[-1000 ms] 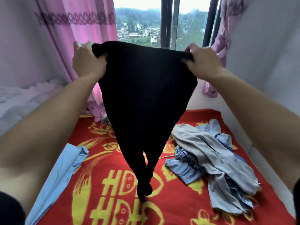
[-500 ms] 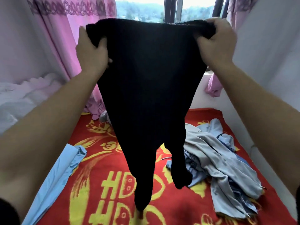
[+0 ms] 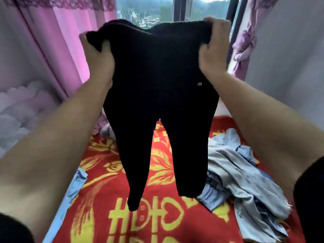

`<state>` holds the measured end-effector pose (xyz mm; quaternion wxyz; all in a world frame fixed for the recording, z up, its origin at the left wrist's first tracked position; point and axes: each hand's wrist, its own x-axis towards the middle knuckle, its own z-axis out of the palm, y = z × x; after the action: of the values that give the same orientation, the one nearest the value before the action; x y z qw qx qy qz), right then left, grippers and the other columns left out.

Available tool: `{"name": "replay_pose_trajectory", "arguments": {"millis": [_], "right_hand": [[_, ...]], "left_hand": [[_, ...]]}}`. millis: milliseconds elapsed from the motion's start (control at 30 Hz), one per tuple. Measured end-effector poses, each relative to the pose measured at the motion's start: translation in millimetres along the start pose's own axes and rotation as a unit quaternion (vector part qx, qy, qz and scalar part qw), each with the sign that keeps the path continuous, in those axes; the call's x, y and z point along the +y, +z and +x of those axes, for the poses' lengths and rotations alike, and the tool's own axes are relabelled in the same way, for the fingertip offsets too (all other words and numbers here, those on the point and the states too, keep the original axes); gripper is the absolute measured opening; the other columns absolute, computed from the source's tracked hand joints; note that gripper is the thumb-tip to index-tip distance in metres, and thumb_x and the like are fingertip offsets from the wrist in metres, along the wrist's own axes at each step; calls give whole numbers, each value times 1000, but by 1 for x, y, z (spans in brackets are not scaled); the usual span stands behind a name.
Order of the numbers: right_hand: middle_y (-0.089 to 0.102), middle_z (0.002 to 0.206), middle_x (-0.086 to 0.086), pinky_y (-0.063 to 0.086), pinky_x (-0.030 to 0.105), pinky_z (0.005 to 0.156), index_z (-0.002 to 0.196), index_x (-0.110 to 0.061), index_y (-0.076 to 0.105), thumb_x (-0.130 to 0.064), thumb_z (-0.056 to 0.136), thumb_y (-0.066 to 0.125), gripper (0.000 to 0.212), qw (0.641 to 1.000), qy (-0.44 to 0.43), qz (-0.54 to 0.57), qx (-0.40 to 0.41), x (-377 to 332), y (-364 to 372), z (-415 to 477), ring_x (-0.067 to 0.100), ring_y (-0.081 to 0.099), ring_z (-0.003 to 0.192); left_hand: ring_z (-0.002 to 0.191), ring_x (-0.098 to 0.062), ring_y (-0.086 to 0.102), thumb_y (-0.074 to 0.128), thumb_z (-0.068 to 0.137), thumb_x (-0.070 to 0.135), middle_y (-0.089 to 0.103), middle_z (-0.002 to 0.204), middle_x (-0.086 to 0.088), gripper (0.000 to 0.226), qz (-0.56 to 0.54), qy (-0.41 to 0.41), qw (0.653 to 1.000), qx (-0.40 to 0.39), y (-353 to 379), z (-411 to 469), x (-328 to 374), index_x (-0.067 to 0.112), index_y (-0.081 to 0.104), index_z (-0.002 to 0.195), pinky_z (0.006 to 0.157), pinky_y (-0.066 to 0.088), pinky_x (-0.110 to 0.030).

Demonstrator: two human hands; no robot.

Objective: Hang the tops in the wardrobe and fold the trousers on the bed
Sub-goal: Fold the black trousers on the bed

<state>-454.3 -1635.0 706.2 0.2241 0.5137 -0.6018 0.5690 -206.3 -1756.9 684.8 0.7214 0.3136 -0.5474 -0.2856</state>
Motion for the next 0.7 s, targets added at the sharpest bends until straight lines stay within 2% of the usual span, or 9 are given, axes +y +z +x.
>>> {"name": "replay_pose_trajectory", "arguments": {"millis": [67,167,200,300,400,500,600,667,700], "right_hand": [[48,118,17,34,13,103,124,-2,57,9,61,37,68,999,-44,9,30,-13,1,3,17,44,112],[49,119,21,30,9,101,125,1,56,8,60,37,68,998,-64,-14,12,-25,-10,0,19,45,112],[48,120,22,29,8,101,126,2,56,8,62,36,66,998,-61,-23,-4,-26,-15,-5,20,46,113],[51,118,26,29,9,97,125,2,56,8,71,39,57,996,-65,-46,-51,-22,-30,-37,29,48,114],[53,117,24,32,20,93,125,-1,58,7,74,45,53,990,-38,-48,-123,-6,-44,-94,36,50,112],[54,118,23,36,26,92,125,-4,60,8,75,51,52,973,12,-45,-224,17,-57,-179,37,54,108],[58,116,20,40,32,99,122,-4,63,7,76,57,48,932,60,-50,-354,43,-76,-282,37,57,110],[59,115,19,43,37,97,122,-6,64,3,81,60,43,876,91,-76,-468,60,-94,-352,38,58,109],[58,116,18,43,37,98,124,-8,64,1,82,61,42,842,104,-85,-522,68,-104,-388,37,58,111]], "left_hand": [[81,29,49,53,82,16,55,90,24,21,1,61,997,51,-6,13,14,29,45,96,78,36,5],[83,7,56,51,81,14,55,92,10,21,-23,40,999,4,-20,14,29,21,42,98,80,43,-8],[83,0,54,51,81,14,53,92,6,20,-5,30,1000,-8,-27,9,32,23,41,95,80,43,-11],[81,-8,50,51,81,18,52,96,-2,15,52,4,999,-10,-55,-24,29,24,40,89,76,40,-11],[87,-15,50,52,79,22,56,104,-13,16,133,-25,991,8,-93,-83,14,17,46,92,77,38,-17],[91,-28,55,55,76,22,59,97,-20,24,217,-37,975,15,-137,-164,-11,3,59,90,83,37,-29],[87,-33,56,54,72,27,61,91,-19,30,290,-143,946,0,-185,-271,-40,1,61,85,78,37,-35],[88,-34,59,59,75,27,63,91,-18,25,357,-244,900,-61,-217,-346,-58,5,62,87,74,39,-35],[90,-35,60,64,77,22,65,95,-17,18,402,-287,863,-104,-234,-383,-65,8,64,88,75,42,-36]]}}
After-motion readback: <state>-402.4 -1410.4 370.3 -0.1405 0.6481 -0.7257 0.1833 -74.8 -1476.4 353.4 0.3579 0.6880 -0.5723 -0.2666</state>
